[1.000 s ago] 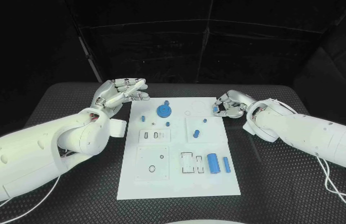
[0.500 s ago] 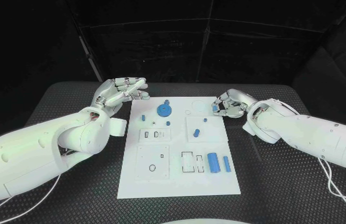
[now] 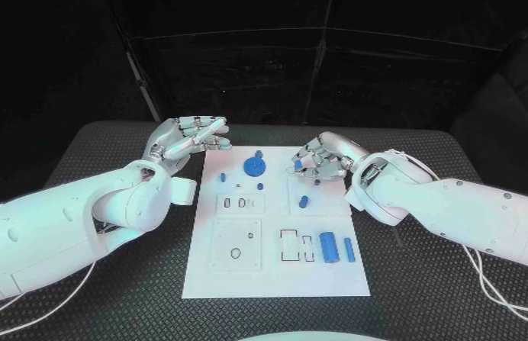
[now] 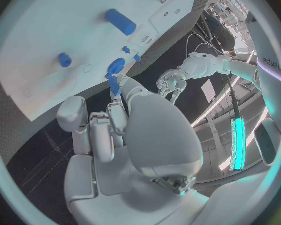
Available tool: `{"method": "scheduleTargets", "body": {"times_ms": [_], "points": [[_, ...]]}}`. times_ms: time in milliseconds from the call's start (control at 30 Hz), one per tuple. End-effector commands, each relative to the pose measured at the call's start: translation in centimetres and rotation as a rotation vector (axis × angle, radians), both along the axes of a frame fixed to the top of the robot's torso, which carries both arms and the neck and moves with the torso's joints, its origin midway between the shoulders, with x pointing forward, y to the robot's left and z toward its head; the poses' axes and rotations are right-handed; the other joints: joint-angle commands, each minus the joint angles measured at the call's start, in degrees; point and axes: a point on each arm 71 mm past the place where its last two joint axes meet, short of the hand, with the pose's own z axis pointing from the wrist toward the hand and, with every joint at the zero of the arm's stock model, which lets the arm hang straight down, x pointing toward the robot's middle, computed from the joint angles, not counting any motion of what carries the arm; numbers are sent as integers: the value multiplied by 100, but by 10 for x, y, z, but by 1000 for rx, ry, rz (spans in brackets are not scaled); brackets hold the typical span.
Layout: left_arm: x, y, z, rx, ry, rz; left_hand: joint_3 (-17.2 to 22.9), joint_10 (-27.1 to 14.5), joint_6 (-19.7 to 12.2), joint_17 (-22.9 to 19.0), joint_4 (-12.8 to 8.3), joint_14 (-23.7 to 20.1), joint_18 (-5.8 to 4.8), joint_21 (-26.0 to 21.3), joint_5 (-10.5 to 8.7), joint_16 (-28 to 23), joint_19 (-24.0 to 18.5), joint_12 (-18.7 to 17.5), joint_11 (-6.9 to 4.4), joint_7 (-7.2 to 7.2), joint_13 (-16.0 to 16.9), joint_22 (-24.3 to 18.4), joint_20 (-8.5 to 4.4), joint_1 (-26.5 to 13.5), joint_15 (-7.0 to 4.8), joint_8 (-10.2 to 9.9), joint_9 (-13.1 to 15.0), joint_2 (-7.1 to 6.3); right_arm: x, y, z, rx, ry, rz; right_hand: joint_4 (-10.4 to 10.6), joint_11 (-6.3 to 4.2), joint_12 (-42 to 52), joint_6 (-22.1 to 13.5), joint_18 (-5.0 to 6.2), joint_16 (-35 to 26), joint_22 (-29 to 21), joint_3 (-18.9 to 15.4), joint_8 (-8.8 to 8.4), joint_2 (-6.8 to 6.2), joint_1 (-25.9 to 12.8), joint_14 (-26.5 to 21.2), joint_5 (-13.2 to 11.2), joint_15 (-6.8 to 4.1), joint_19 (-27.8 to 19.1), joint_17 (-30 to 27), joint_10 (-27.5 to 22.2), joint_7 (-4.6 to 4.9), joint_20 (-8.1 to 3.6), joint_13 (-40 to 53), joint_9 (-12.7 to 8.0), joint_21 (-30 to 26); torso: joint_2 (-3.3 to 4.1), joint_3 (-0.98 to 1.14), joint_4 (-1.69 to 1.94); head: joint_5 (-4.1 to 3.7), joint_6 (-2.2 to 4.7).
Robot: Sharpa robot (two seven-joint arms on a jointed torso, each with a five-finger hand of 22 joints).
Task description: Assemble the parts on the task board
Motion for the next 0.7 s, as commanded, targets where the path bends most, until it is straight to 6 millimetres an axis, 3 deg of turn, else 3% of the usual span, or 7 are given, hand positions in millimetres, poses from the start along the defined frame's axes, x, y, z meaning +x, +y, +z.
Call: {"method": "scheduleTargets", "body": {"times_ms": [33, 133, 300, 500, 700], "points": [[-1, -2, 2, -6, -8, -9, -24, 34, 33, 9, 0, 36, 20, -32, -20, -33, 36, -37, 3, 23, -4, -7, -8, 13, -6, -32, -7, 62, -1, 12, 2, -22, 1, -39, -15, -34, -22, 50, -102, 26, 2, 38, 27, -4, -37, 534, -12, -44, 2, 1170, 3, -19, -21, -2, 15, 23, 4, -1, 2, 55, -15], [0, -2, 2, -6, -8, -9, -24, 34, 33, 9, 0, 36, 20, -32, -20, -33, 36, -37, 3, 23, -4, -7, -8, 13, -6, -32, -7, 62, -2, 32, 2, -25, 10, -17, -17, -36, -28, 52, -103, 26, 4, 40, 28, -6, -40, 534, -14, -44, 4, 1170, 0, -21, -21, -9, 15, 24, 2, 4, -6, 125, -53], [0, -3, 2, -6, -8, -9, -24, 34, 33, 9, 0, 36, 20, -32, -20, -33, 36, -37, 3, 23, -4, -7, -8, 13, -6, -32, -7, 62, -4, 60, 1, -34, 23, 21, -13, -38, -33, 59, -103, 22, 3, 54, 32, 3, -65, 531, -36, -47, 3, 1160, 0, -23, -23, -12, 15, 22, 7, 5, -14, 169, -67], [0, -4, 2, -7, -8, -11, -24, 34, 33, 9, 0, 36, 20, -32, -20, -33, 36, -37, 3, 23, -4, -7, -8, 13, -6, -32, -7, 62, -8, 91, 0, -66, 27, 68, -10, -39, -38, 56, -101, 18, -8, 63, 30, -6, -111, 529, -78, -49, -1, 1149, 2, -25, -26, -14, 12, 15, 9, 8, -17, 180, -89], [0, -5, 2, -8, -8, -13, -24, 34, 33, 9, 0, 36, 20, -32, -20, -33, 36, -37, 3, 23, -4, -7, -8, 13, -6, -32, -7, 62, -11, 109, -6, -108, 31, 110, -12, -40, -43, 53, -100, 16, -19, 66, 30, -18, -136, 527, -105, -50, -8, 1143, 0, -26, -27, -18, 10, 9, 15, 9, -11, 182, -97]]}}
